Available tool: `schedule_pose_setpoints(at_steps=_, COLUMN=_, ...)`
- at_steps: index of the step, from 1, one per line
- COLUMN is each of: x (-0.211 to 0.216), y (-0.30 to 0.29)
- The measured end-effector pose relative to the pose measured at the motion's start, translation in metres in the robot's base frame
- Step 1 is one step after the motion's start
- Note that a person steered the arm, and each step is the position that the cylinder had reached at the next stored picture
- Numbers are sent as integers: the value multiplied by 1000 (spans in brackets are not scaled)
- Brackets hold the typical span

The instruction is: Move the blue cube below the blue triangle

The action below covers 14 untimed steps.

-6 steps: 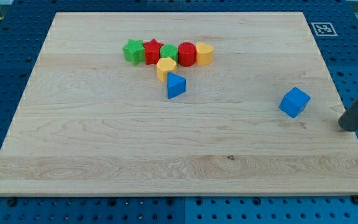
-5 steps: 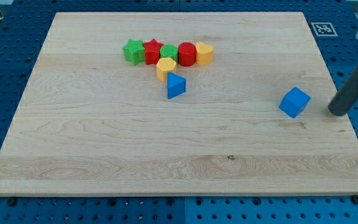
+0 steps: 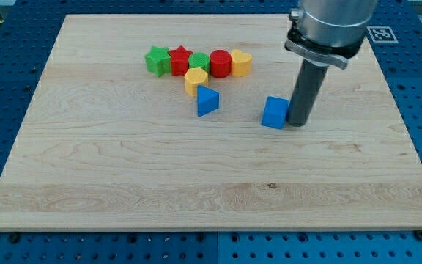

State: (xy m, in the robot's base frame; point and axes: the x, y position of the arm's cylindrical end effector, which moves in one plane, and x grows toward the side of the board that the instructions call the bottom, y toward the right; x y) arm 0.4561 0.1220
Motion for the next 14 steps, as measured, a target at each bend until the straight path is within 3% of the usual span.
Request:
schedule_pose_setpoints(at_steps=3, x=-18, y=-18)
schedule_pose_setpoints(at_steps=5, x=34, y=-65)
schedule_pose_setpoints(at_steps=7, x=36, y=-47)
schedule_pose_setpoints(at_steps=10, x=0, y=-45)
schedule_pose_setpoints(at_steps=12, x=16, y=-87)
schedule_pose_setpoints(at_steps=14, x=39, y=-80)
